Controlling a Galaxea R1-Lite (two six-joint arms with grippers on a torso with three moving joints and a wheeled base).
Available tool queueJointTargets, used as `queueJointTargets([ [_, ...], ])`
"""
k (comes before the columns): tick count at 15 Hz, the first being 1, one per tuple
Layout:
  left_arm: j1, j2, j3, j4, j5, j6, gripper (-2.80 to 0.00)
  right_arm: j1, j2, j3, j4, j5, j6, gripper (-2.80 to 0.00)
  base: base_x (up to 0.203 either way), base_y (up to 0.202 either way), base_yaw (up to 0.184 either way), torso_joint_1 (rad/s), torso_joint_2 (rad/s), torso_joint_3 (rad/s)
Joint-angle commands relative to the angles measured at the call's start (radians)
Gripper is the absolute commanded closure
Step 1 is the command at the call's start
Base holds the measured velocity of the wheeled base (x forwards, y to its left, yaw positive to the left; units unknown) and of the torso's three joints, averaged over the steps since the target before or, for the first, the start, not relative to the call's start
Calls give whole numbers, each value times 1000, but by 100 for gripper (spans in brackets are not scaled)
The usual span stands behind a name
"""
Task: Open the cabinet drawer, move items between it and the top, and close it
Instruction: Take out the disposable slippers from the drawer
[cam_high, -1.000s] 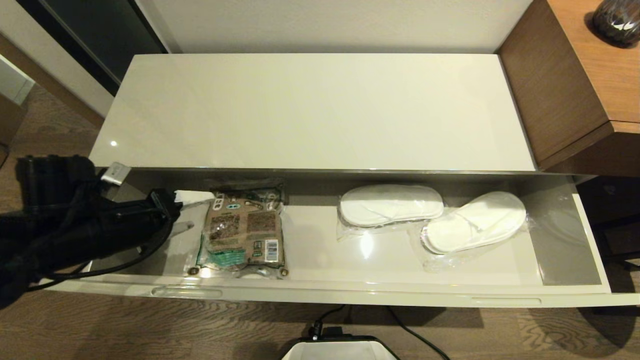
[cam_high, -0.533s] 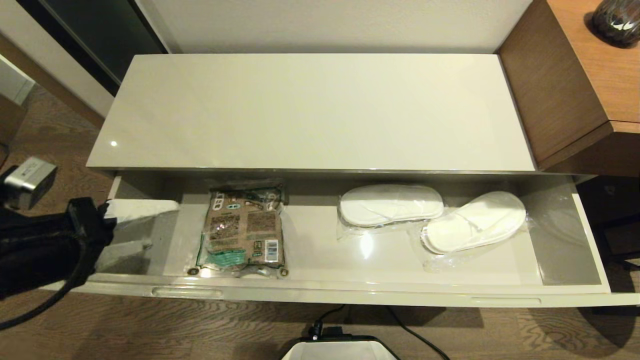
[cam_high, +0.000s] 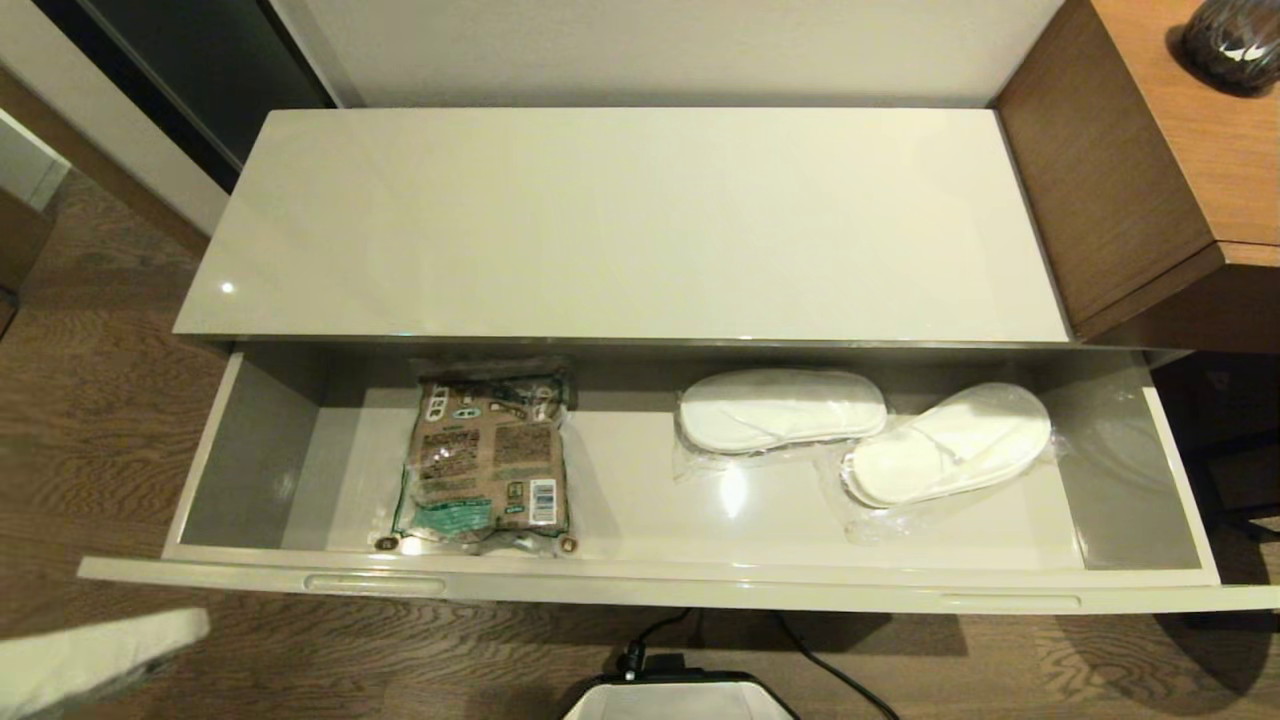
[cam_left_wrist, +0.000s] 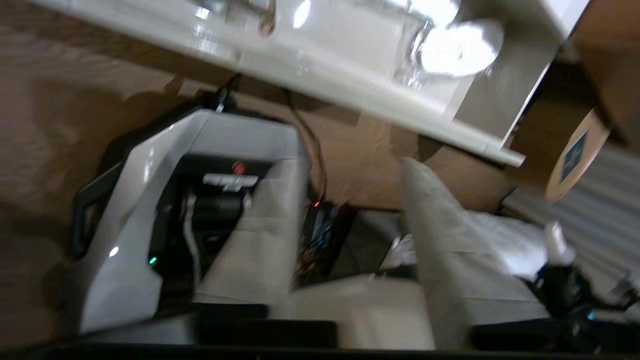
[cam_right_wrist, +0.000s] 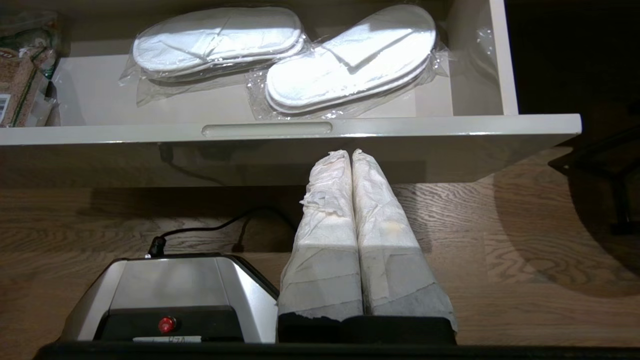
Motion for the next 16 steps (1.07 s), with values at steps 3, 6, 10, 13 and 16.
queueJointTargets([
  [3,2,-196,-24,181,1,21,0,0,-16,2,0,0,0,0,0,0,0,0,0,0],
  [6,2,-262,-175,345,16,22,0,0,-17,2,0,0,0,0,0,0,0,0,0,0],
  [10,2,-385,-347,612,81,39,0,0,-17,2,0,0,0,0,0,0,0,0,0,0],
  [13,3,-534,-294,732,132,140,0,0,-17,2,0,0,0,0,0,0,0,0,0,0],
  [16,24,-684,-195,823,222,191,0,0,-17,2,0,0,0,0,0,0,0,0,0,0],
])
